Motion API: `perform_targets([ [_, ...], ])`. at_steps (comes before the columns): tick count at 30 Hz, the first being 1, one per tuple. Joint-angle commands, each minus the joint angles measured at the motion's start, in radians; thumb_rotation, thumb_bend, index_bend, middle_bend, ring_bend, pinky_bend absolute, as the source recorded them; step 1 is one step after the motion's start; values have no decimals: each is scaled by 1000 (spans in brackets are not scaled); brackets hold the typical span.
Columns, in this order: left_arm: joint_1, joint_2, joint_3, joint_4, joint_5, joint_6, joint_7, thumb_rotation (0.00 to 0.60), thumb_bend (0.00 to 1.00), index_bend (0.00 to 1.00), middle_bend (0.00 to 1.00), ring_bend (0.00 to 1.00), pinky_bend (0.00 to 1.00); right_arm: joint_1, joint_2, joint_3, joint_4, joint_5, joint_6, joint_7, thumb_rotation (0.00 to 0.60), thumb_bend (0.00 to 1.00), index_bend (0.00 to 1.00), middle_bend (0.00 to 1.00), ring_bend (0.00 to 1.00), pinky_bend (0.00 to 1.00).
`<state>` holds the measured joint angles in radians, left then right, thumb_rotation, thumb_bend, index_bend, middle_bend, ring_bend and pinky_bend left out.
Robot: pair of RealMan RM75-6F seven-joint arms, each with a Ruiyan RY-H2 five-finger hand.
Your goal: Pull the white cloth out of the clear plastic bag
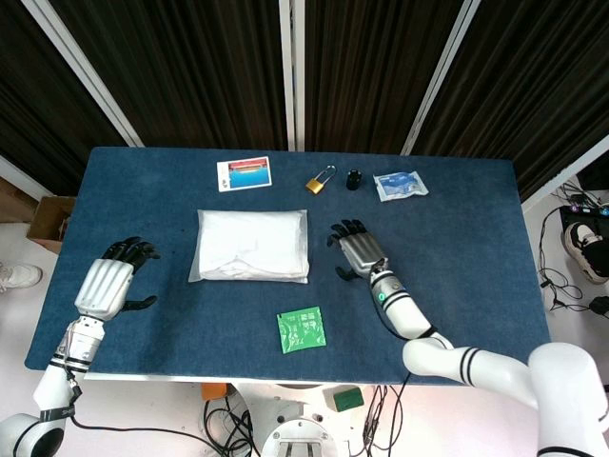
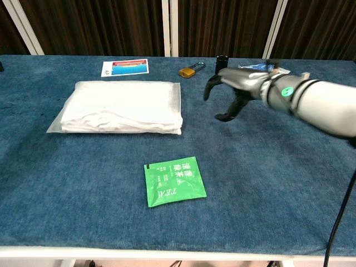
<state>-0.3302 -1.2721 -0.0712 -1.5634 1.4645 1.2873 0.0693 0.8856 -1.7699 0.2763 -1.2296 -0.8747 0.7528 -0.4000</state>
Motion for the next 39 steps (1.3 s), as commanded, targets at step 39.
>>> perform_targets([
  [39, 43, 27, 18, 20, -1, 35, -77, 600, 69, 304, 233, 140, 205, 171, -499, 39, 680, -275, 116, 424, 600, 286, 662, 304, 0, 0],
])
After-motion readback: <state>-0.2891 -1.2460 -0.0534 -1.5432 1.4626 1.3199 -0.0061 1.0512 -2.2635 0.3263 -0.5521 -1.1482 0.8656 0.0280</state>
